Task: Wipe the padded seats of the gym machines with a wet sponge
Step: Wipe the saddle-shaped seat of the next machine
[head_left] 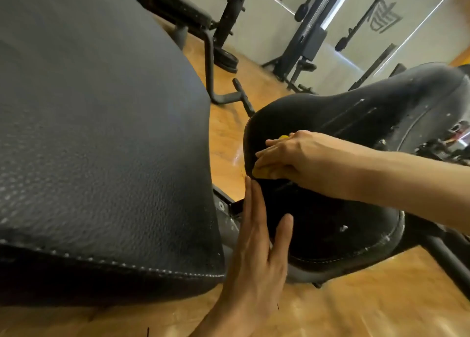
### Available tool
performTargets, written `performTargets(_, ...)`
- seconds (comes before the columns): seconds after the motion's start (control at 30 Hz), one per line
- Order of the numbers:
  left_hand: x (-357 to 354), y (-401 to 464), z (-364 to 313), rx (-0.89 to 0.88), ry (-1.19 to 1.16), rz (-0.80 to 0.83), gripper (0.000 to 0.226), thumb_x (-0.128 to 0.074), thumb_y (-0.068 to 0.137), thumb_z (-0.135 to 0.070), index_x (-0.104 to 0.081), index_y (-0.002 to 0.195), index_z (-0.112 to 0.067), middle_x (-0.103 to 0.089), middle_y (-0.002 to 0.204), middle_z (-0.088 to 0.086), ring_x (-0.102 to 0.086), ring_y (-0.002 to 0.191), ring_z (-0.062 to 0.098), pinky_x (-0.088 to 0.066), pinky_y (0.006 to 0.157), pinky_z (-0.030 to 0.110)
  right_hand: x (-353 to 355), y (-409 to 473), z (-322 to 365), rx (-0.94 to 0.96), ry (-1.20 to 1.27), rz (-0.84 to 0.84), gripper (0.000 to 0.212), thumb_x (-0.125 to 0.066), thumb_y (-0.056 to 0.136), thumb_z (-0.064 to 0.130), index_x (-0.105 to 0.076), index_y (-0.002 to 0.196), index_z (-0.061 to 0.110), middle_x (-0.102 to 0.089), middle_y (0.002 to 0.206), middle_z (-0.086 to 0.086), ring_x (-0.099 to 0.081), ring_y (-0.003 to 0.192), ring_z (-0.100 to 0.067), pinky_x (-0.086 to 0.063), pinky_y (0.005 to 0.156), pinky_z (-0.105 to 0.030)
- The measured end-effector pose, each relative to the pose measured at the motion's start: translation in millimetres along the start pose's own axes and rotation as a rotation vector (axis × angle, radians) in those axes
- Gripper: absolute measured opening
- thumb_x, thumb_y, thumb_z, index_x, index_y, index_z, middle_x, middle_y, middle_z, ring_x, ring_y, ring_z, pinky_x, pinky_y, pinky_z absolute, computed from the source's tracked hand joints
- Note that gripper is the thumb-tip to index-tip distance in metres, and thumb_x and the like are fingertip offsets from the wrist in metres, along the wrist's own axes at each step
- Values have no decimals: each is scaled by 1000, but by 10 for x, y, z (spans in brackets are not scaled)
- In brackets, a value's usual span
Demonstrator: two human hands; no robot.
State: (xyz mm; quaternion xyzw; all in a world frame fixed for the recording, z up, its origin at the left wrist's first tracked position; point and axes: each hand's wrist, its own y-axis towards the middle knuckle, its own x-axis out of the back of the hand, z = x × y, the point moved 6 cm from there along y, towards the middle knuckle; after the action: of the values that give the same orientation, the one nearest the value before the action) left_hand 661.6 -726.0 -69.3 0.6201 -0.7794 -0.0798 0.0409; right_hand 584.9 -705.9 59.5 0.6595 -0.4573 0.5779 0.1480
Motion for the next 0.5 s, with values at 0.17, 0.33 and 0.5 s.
performTargets(0.17, 29, -24, -8, 13, -53, 31, 72, -24, 87, -67, 31, 134, -62, 34, 138, -48, 27, 107, -40, 12, 99, 1, -27, 398, -169, -76, -70, -102, 29, -49, 99, 28, -61, 125, 22, -60, 125, 3, -55, 119, -17, -47, 100, -37)
performTargets(0.33, -51, -41, 55, -16, -213, 18, 76, -26, 88, -74, 23, 143, -54, 20, 151, -41, 14, 130, -31, -4, 104, -4, -241, -129, 150, 13, -58, -3, 37, -41, 100, 31, -52, 136, 33, -40, 149, 14, -22, 146, -8, -15, 122, -35)
performTargets(0.5, -29, -74, 47, 5, -228, -1, 78, -27, 86, -67, 26, 140, -53, 26, 146, -43, 20, 117, -39, 4, 92, -13, -92, 461, -136, -223, -53, -66, 36, -47, 101, 24, -52, 136, 24, -47, 144, 3, -36, 141, -18, -30, 116, -37)
